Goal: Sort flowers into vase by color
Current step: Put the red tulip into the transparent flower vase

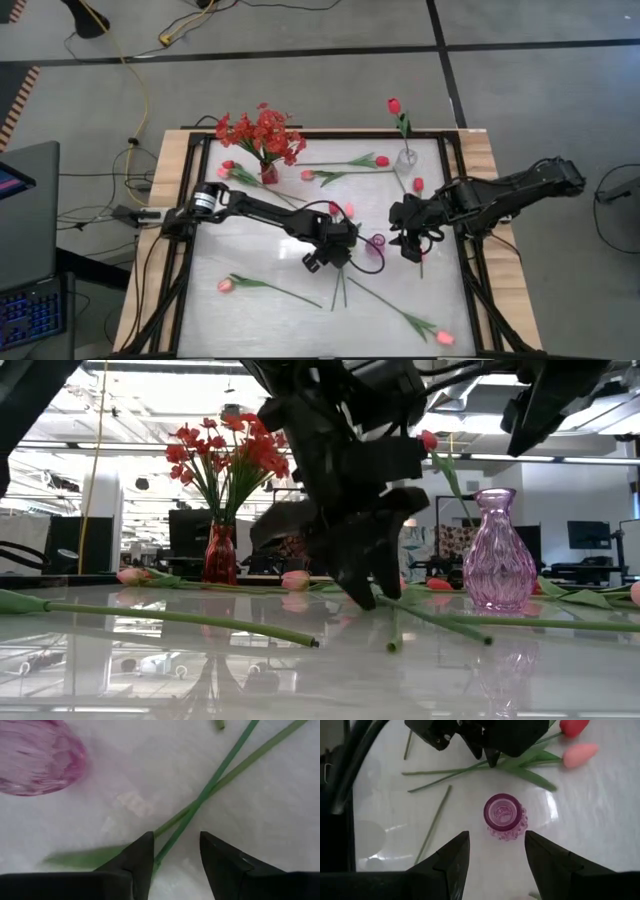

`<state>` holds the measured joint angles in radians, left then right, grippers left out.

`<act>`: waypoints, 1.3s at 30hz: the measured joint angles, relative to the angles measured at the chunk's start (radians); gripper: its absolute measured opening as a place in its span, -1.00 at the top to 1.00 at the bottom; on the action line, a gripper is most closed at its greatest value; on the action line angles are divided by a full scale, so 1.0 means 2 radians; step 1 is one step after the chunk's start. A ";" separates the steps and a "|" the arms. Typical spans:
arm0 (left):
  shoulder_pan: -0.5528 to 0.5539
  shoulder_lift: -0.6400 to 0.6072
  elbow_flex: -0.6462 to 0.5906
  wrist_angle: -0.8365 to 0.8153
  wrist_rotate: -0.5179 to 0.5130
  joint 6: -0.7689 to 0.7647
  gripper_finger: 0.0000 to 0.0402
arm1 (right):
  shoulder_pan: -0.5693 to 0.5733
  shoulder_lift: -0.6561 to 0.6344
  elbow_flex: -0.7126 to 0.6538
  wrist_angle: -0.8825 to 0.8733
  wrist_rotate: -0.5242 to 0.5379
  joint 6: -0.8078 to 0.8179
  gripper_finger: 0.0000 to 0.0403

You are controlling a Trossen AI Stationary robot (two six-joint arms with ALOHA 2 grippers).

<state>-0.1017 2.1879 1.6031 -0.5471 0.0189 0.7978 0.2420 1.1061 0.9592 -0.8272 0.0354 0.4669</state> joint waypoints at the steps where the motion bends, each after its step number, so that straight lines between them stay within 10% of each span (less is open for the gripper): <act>1: 0.000 0.001 0.001 0.001 -0.007 0.005 0.29 | 0.000 0.000 0.000 0.000 0.001 -0.002 -0.08; 18: -0.001 0.001 0.000 -0.010 -0.042 0.028 0.97 | -0.001 0.000 0.000 0.000 0.024 -0.015 -0.08; 33: -0.039 -0.076 0.018 -0.102 -0.104 -0.018 1.00 | -0.010 0.000 -0.001 0.026 0.025 -0.015 -0.08; 39: -0.057 -0.124 0.018 -0.142 -0.217 -0.024 1.00 | -0.026 0.000 -0.001 0.138 0.015 -0.011 -0.08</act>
<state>-0.2165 1.9406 1.6386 -0.8320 -0.4161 0.7496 0.1905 1.1061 0.9581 -0.5517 0.0646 0.4455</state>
